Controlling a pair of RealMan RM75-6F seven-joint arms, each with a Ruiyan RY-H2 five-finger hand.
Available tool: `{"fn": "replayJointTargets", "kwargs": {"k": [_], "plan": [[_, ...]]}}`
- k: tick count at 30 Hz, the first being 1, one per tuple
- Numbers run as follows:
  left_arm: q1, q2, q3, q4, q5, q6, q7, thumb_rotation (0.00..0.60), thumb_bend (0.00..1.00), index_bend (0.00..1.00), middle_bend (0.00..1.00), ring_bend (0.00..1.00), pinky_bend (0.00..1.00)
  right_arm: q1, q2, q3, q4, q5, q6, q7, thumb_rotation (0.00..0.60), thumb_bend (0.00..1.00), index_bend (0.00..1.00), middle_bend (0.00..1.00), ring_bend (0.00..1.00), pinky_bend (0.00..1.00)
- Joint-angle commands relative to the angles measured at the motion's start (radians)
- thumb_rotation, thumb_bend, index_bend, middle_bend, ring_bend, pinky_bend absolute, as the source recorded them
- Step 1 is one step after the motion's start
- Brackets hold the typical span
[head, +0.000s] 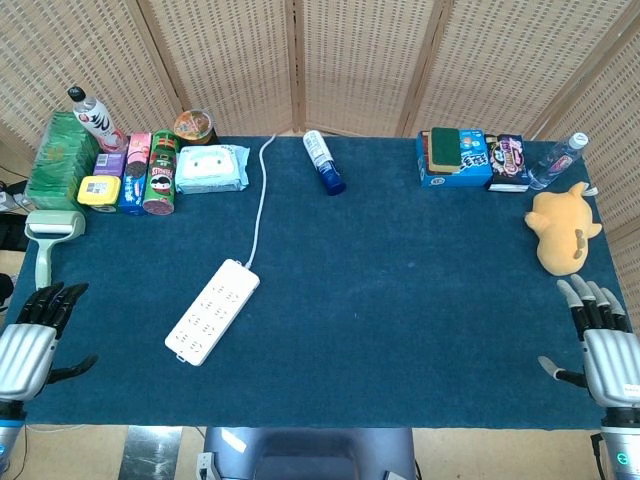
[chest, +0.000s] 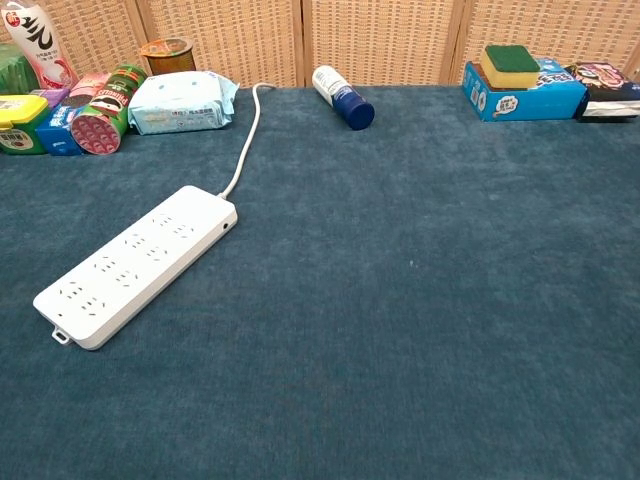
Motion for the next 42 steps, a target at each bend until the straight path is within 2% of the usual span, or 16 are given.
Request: {"fn": "replayJointTargets", "kwargs": {"k": [1, 2, 4, 6, 8, 10, 12, 19, 23, 27, 36, 42], "plan": [[-0.054, -0.035, -0.043, -0.026, -0.047, -0.066, -0.036, 0.600, 0.12, 0.00, 0.95, 0.90, 0.81, 0.003, -0.002, -0.002, 0.000, 0.002, -0.009, -0.004, 0.600, 0.00, 0.00, 0.02, 0.02, 0.00], [-0.068, -0.032, -0.049, -0.039, -0.063, -0.093, -0.032, 0.600, 0.14, 0.00, 0.99, 0.96, 0.90, 0.004, -0.003, -0.002, -0.001, 0.002, -0.011, -0.007, 0.600, 0.00, 0.00, 0.02, 0.02, 0.00], [-0.096, -0.031, -0.066, -0.063, -0.086, -0.134, -0.023, 0.600, 0.18, 0.00, 1.00, 1.00, 0.99, 0.007, -0.005, -0.001, -0.001, 0.004, -0.016, -0.010, 0.600, 0.00, 0.00, 0.02, 0.02, 0.00], [-0.129, -0.037, -0.087, -0.085, -0.117, -0.178, -0.005, 0.600, 0.26, 0.00, 1.00, 1.00, 1.00, 0.010, -0.007, 0.001, 0.001, 0.010, -0.022, -0.013, 0.600, 0.00, 0.00, 0.02, 0.02, 0.00], [-0.155, -0.048, -0.106, -0.098, -0.150, -0.211, 0.013, 0.600, 0.46, 0.00, 1.00, 1.00, 1.00, 0.014, -0.010, 0.002, 0.004, 0.018, -0.030, -0.015, 0.600, 0.00, 0.00, 0.02, 0.02, 0.00], [-0.187, -0.064, -0.122, -0.110, -0.196, -0.258, 0.047, 0.600, 0.61, 0.00, 1.00, 1.00, 1.00, 0.018, -0.012, 0.003, 0.007, 0.026, -0.042, -0.016, 0.600, 0.00, 0.00, 0.02, 0.02, 0.00], [-0.210, -0.078, -0.131, -0.117, -0.234, -0.295, 0.071, 0.600, 0.68, 0.00, 1.00, 1.00, 1.00, 0.022, -0.015, 0.003, 0.011, 0.033, -0.051, -0.016, 0.600, 0.00, 0.00, 0.02, 0.02, 0.00], [-0.286, -0.143, -0.161, -0.104, -0.378, -0.394, 0.164, 0.600, 0.69, 0.01, 1.00, 1.00, 1.00, 0.038, -0.022, 0.008, 0.020, 0.056, -0.084, -0.013, 0.600, 0.00, 0.00, 0.02, 0.02, 0.00], [-0.335, -0.196, -0.178, -0.072, -0.463, -0.442, 0.222, 0.600, 0.69, 0.15, 1.00, 1.00, 1.00, 0.051, -0.024, 0.014, 0.023, 0.078, -0.112, -0.010, 0.600, 0.00, 0.00, 0.02, 0.02, 0.00], [-0.391, -0.259, -0.200, -0.025, -0.562, -0.478, 0.289, 0.600, 0.69, 0.21, 1.00, 1.00, 1.00, 0.064, -0.024, 0.019, 0.025, 0.101, -0.140, -0.004, 0.600, 0.00, 0.00, 0.02, 0.02, 0.00], [-0.460, -0.345, -0.212, 0.036, -0.672, -0.495, 0.362, 0.600, 0.69, 0.25, 1.00, 1.00, 1.00, 0.083, -0.019, 0.021, 0.043, 0.137, -0.197, 0.045, 0.600, 0.00, 0.00, 0.02, 0.02, 0.00], [-0.502, -0.390, -0.201, 0.055, -0.744, -0.535, 0.387, 0.600, 0.69, 0.32, 1.00, 1.00, 1.00, 0.083, -0.007, 0.019, 0.043, 0.124, -0.196, 0.080, 0.600, 0.00, 0.00, 0.02, 0.02, 0.00]]}}
